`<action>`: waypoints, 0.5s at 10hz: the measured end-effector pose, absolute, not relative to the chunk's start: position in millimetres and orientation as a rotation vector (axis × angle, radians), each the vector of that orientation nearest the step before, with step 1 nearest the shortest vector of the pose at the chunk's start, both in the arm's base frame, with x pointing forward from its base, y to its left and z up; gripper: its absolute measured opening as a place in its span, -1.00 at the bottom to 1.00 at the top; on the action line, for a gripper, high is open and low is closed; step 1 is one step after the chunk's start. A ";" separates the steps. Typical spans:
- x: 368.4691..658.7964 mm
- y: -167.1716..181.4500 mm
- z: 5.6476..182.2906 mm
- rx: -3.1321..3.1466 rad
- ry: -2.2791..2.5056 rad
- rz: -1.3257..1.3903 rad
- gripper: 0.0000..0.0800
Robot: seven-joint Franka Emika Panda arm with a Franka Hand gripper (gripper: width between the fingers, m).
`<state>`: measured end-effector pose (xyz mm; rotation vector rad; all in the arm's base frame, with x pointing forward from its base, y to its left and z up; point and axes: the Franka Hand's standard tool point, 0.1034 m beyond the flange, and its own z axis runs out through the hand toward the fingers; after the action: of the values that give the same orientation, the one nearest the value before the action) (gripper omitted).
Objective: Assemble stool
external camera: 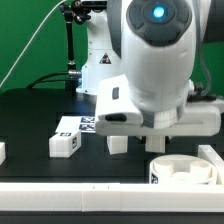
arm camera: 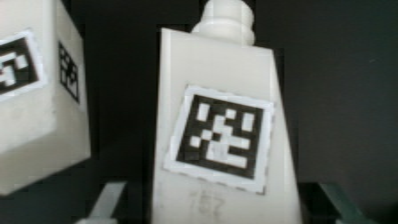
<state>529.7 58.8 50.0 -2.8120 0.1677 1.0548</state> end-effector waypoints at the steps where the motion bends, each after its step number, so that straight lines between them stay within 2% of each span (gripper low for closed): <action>1: 536.9 58.2 64.6 -2.805 0.146 1.055 -0.18; 2: 544.8 56.8 76.4 -2.799 0.129 1.057 -0.18; 3: 551.1 57.6 78.6 -2.798 0.122 1.054 -0.18; 4: 552.9 59.4 70.4 -2.802 0.127 1.040 -0.18; 5: 554.1 59.5 69.5 -2.806 0.128 1.029 -0.18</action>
Offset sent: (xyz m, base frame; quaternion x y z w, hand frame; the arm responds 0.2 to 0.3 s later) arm 0.0094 0.0047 -0.0145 0.0035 0.0107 0.0199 0.9997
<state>554.1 59.5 69.5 -2.8059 0.1277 1.0289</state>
